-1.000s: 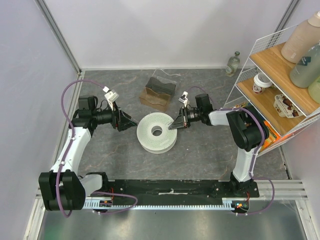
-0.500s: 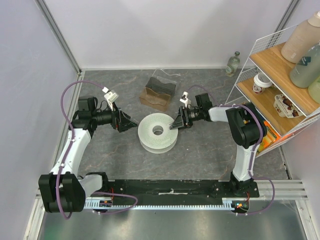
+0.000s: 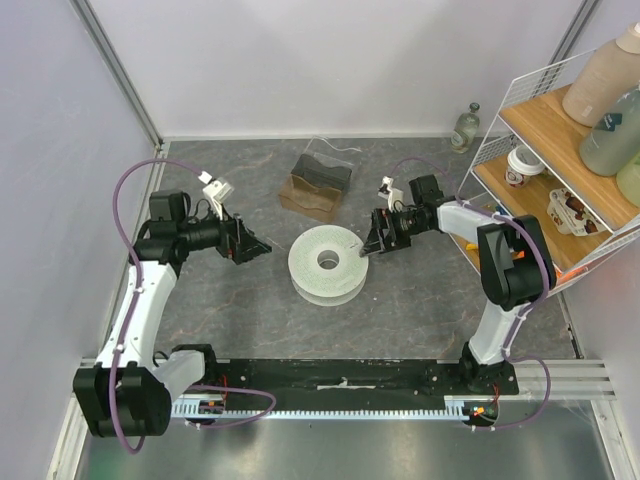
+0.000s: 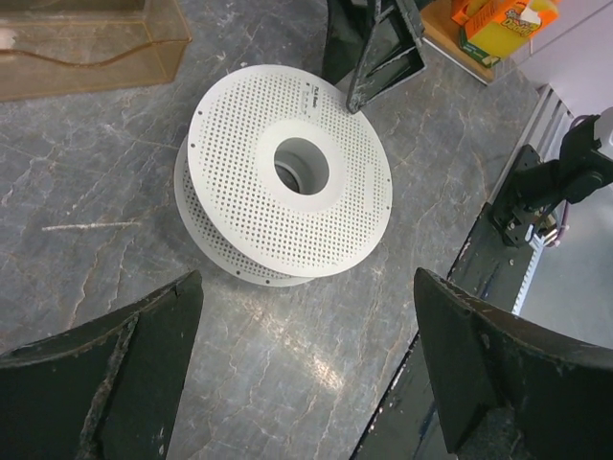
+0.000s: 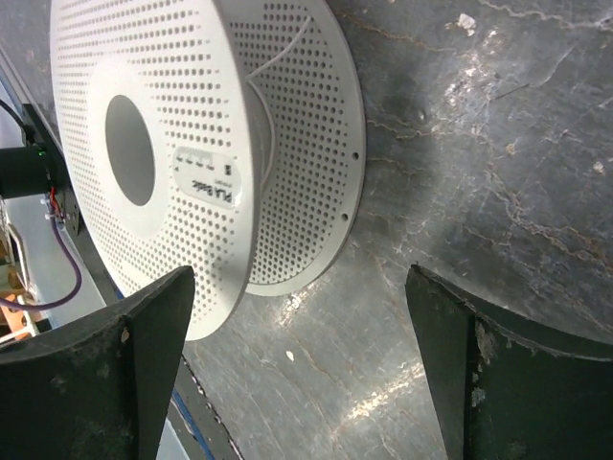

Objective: Wrap the cables

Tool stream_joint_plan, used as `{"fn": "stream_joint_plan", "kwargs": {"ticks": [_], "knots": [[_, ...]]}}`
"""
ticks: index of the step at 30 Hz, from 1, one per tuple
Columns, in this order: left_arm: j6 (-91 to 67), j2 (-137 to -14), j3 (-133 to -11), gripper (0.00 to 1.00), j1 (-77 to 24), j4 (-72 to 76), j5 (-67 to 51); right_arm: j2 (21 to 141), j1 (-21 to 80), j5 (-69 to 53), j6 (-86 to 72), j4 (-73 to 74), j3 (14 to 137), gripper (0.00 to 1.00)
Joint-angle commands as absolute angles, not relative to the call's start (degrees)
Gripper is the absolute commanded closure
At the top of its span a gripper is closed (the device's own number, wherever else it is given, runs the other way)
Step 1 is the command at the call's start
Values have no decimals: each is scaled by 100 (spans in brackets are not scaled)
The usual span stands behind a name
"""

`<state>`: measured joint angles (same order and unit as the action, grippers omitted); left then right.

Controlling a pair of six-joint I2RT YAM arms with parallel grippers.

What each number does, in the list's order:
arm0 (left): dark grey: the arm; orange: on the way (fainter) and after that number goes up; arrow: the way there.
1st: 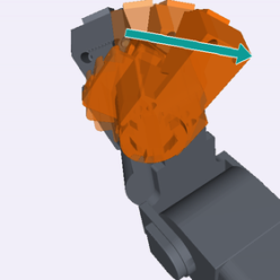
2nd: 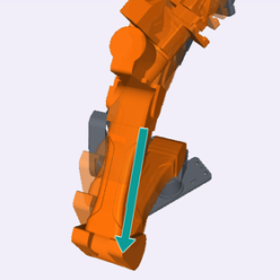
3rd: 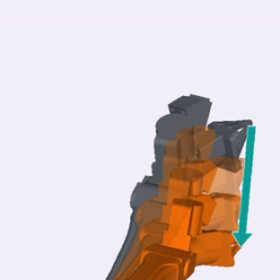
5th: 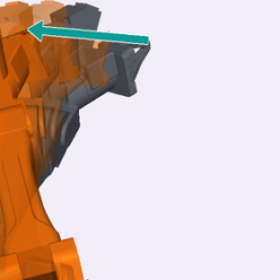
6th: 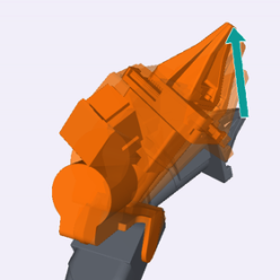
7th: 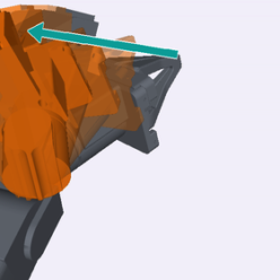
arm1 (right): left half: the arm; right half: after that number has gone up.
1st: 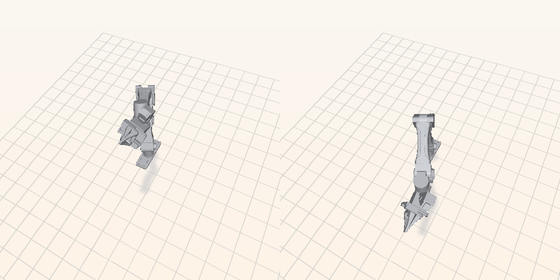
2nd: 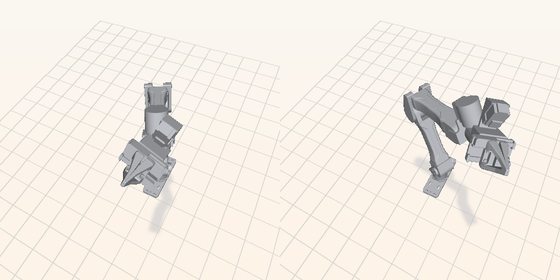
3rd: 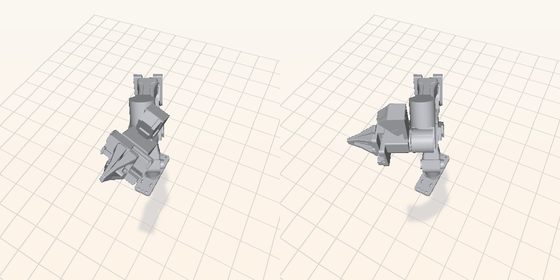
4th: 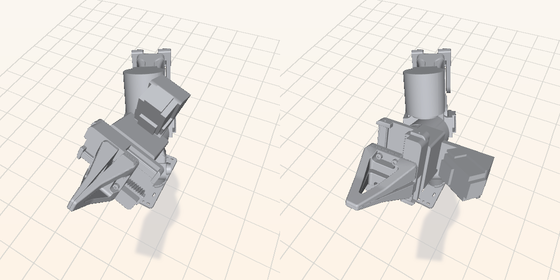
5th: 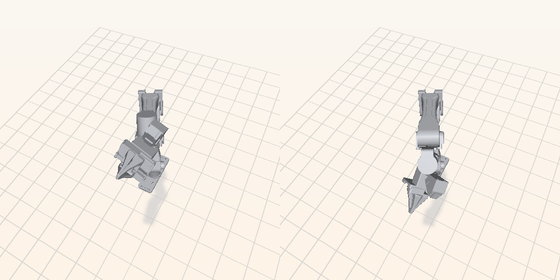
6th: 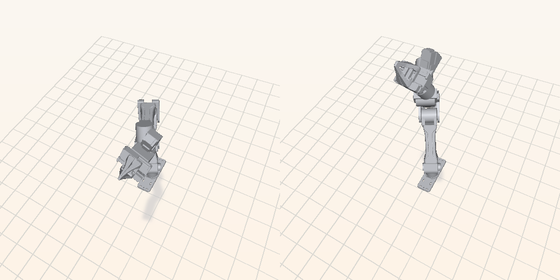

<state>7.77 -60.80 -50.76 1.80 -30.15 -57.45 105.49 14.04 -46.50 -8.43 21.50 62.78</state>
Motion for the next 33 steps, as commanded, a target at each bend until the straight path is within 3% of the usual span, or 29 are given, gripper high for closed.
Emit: {"fn": "stream_joint_plan", "kwargs": {"ticks": [1,18,25,33], "knots": [[826,-5862,-5440,4,193,-3383,-5424,9942,1433,-4518,-466,2698,6583,2],[1326,-6100,-6996,1,193,-4570,-1926,6304,1450,-1697,984,3323,6356,2],[1389,-5775,-6408,1,193,-4606,-1828,5160,1433,-1486,871,3076,5362,2],[1512,-5344,-6310,1,176,-4632,-1599,4790,1433,-1678,633,3129,5431,2]]}}
